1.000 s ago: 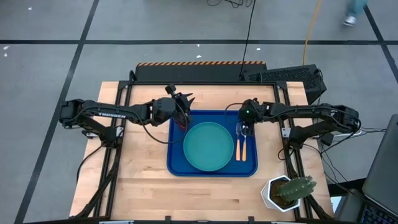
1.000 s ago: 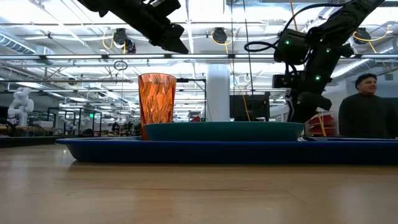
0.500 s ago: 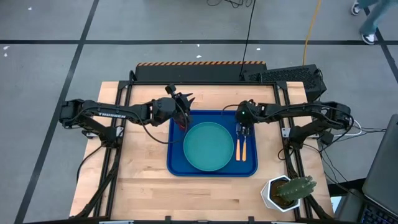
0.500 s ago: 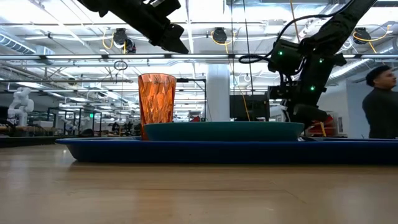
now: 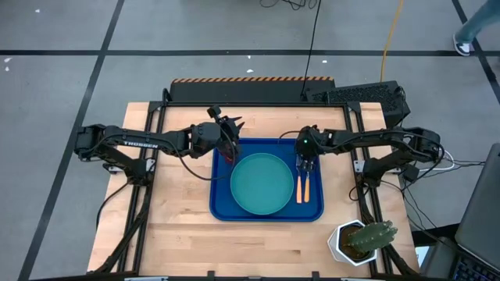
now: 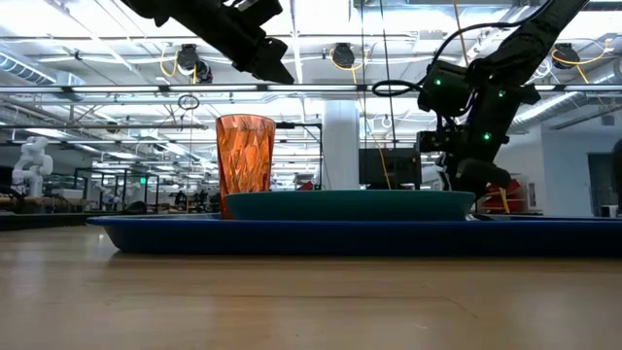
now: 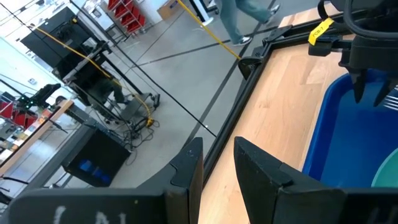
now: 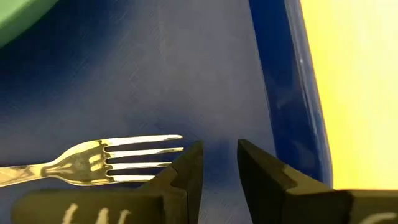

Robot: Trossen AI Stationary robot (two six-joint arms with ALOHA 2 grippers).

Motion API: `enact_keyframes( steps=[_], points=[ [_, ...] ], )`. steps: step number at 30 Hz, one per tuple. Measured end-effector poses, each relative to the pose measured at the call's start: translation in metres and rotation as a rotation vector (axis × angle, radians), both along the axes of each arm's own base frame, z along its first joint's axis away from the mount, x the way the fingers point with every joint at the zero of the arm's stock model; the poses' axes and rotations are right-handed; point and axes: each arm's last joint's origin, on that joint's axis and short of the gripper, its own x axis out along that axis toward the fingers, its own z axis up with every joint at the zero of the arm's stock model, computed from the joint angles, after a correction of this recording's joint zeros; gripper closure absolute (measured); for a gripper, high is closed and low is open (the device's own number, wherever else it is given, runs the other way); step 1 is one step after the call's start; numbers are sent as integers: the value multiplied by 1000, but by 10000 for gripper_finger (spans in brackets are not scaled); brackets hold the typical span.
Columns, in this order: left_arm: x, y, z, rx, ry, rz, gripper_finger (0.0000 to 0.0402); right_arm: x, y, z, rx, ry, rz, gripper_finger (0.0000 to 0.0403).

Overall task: Pick and place plate/cup/fork/spoon on tray
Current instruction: Adjust the yellow fork on the blue tray, then adjust the orange spoon on the blue tray

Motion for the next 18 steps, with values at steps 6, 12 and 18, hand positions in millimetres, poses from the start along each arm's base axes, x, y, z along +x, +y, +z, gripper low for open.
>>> enact_keyframes(
  steps=[6,12,18],
  points=[
    [0,0,0,1,0,2,307,0,0,0,3,0,-2,314],
    [0,0,0,1,0,2,307,2,0,1,2,-21,-10,314],
    [0,0,0,1,0,2,307,4,-1,2,-6,-54,-17,314]
  ],
)
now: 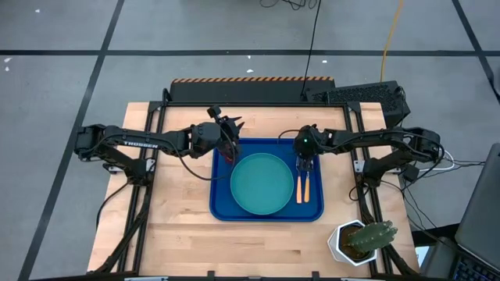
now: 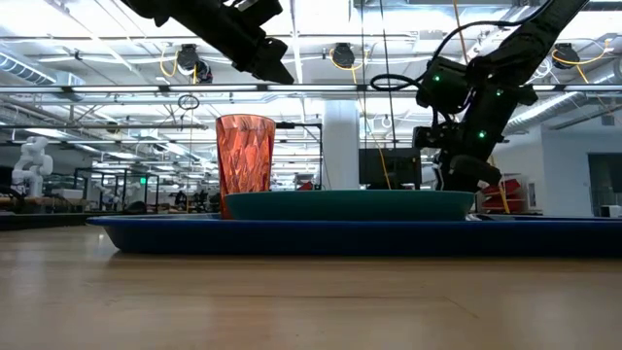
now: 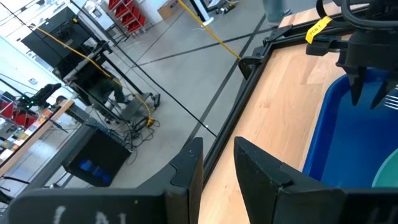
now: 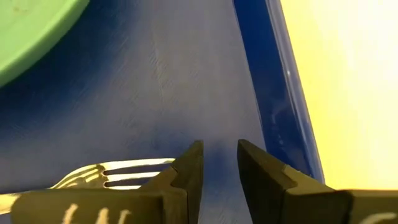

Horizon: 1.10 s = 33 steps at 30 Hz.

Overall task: Pick and place plate/cup/fork/spoon on tray
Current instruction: Adjust the orange spoon on the blue tray

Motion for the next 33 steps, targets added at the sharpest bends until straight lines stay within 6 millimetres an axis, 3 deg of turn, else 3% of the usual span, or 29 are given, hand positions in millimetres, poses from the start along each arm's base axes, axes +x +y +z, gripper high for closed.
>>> enact_keyframes(
  steps=[6,11,14,18,26,33],
  points=[
    [0,0,0,1,1,2,307,-3,1,3,17,-2,-31,314],
    [0,0,0,1,1,3,307,-10,7,26,19,-47,-53,314],
    [0,0,0,1,1,3,307,-12,16,48,10,-113,-32,314],
    [0,0,0,1,-1,3,307,-12,40,59,59,-167,4,314],
    [0,-1,1,1,-8,0,307,-14,90,53,214,-99,0,314],
    [2,-7,3,9,-32,-23,307,-17,117,40,267,-32,-25,314]
  ],
)
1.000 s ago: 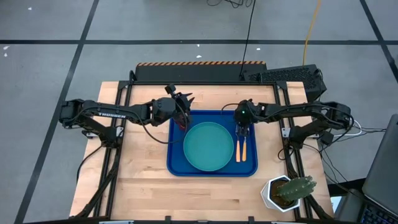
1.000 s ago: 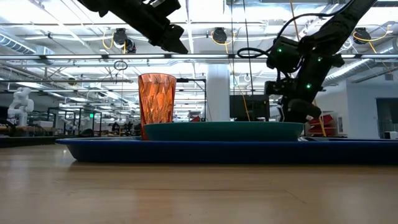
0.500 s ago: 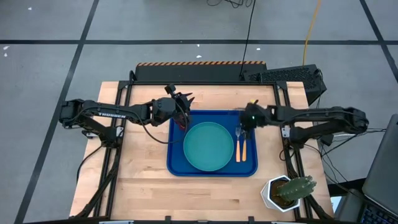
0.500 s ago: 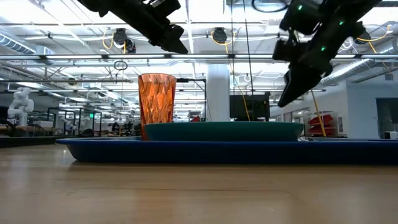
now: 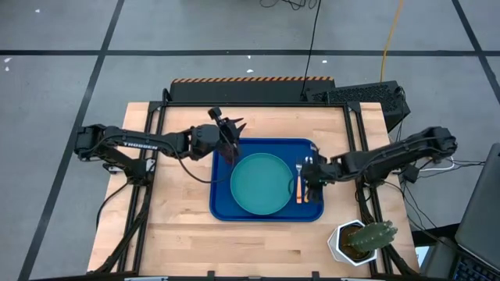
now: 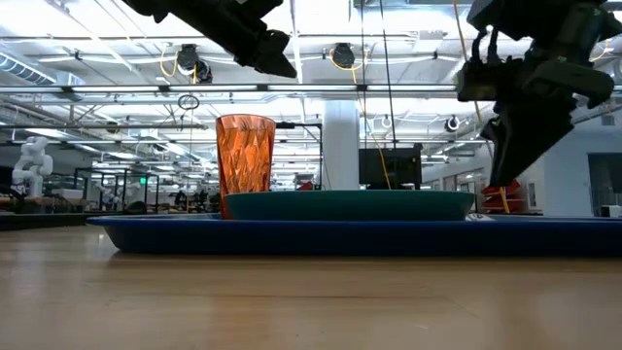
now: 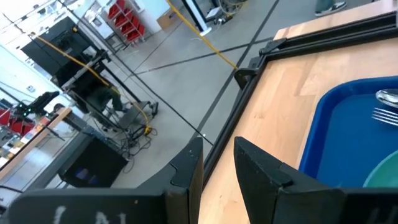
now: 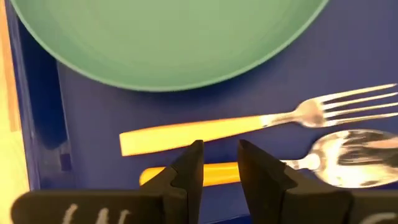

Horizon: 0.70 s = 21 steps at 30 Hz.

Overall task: Pick and place plate/cup/fork/spoon on tray
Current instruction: Adjust the orange spoon on the blue tray

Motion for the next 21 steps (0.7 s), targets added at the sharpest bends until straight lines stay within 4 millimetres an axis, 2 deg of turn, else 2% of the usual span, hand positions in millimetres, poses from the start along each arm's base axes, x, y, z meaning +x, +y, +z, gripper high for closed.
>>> enact_keyframes(
  steps=[11,21],
  points=[
    [1,-2,1,8,-2,-9,307,7,17,-21,8,81,34,314],
    [0,-3,1,8,-1,-9,307,12,25,-30,19,85,43,314]
  ],
)
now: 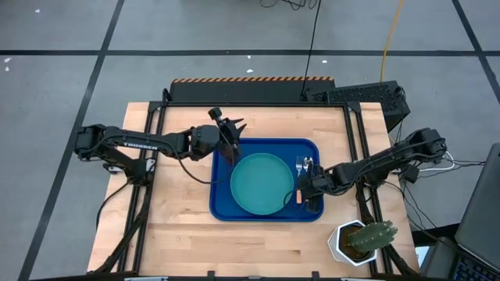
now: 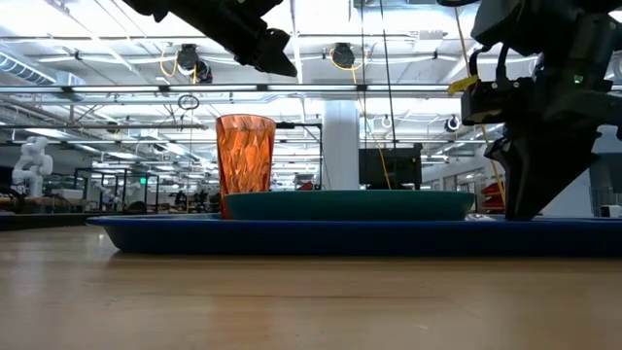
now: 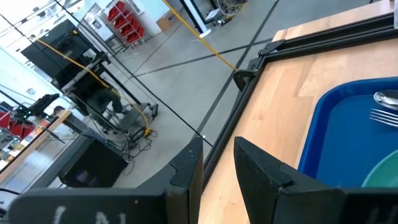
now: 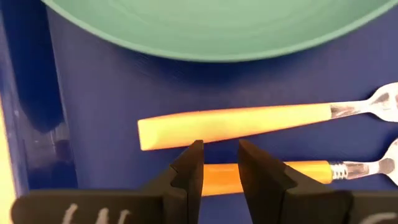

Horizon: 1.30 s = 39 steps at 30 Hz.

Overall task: Pick and place plate/cup/fork/spoon on tray
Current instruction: Adjust the orange spoon on the blue tray, then return to Home Position

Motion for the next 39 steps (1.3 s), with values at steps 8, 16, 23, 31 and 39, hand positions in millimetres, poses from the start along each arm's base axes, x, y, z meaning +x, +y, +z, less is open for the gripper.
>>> enact_keyframes(
  steps=[8,16,23,31,39],
  points=[
    [0,0,0,0,0,0,307,-1,0,0,-7,10,0,314],
    [0,0,0,0,0,0,307,-7,-2,-11,-14,4,2,314],
    [0,0,0,-1,0,1,307,-8,-3,-14,-12,-1,0,314],
    [0,0,0,-2,-1,1,307,-6,-2,-13,-3,-15,-5,314],
    [0,0,0,-1,0,1,307,-1,-2,8,-14,-75,-14,314]
  ],
)
